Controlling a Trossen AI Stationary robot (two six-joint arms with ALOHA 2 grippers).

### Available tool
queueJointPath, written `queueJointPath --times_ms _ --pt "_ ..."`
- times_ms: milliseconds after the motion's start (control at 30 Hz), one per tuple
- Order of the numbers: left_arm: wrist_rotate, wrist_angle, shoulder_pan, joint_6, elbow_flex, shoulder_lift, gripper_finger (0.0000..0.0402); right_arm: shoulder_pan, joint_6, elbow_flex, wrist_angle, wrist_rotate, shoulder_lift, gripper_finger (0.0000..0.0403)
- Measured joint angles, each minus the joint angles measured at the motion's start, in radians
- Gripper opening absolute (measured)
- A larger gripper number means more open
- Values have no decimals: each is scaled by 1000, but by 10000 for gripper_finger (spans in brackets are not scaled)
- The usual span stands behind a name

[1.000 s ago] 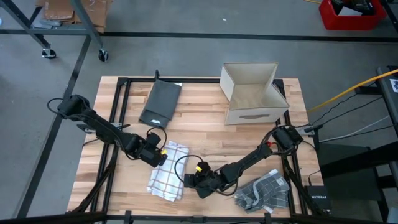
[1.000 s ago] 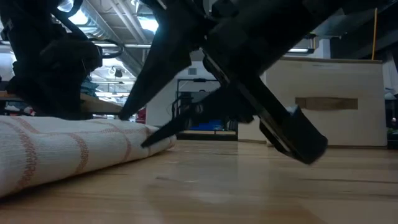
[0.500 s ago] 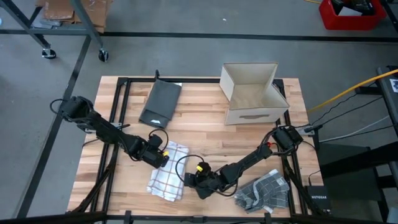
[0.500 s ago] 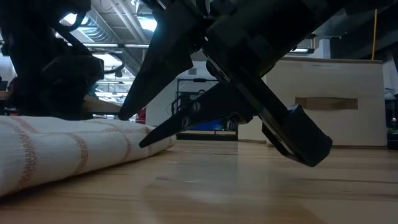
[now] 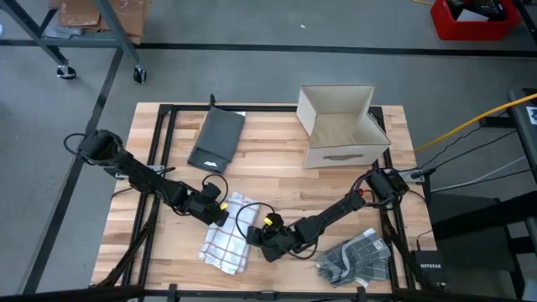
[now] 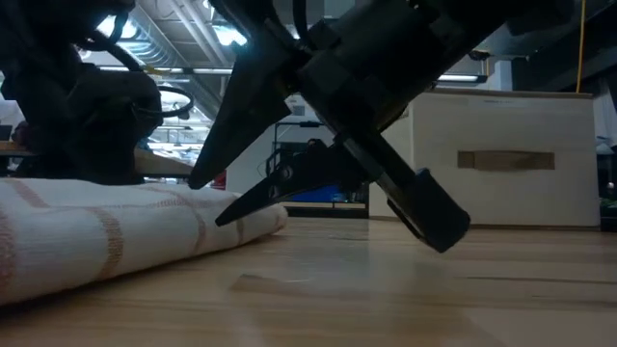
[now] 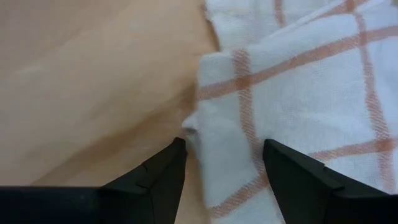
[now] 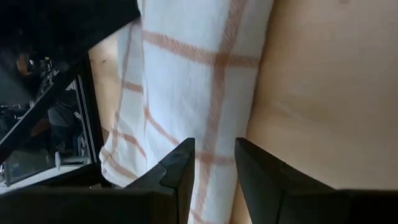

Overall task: Fold towel
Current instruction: Stack the folded white kitchen towel on top of the folded gray kitchen towel

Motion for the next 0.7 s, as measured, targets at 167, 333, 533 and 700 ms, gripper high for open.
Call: queueJointPath --times_ms 167,333,533,700 --pt "12 31 -1 0 -1 1 208 -13 0 0 -39 -31 0 117" --pt "15 32 -1 49 -1 1 208 -32 9 0 -87 -69 4 117" --pt "15 32 -1 74 -1 2 193 -63 -4 1 -44 -84 18 117" --pt "14 37 -2 139 -2 2 136 -81 -56 2 -35 -92 26 114"
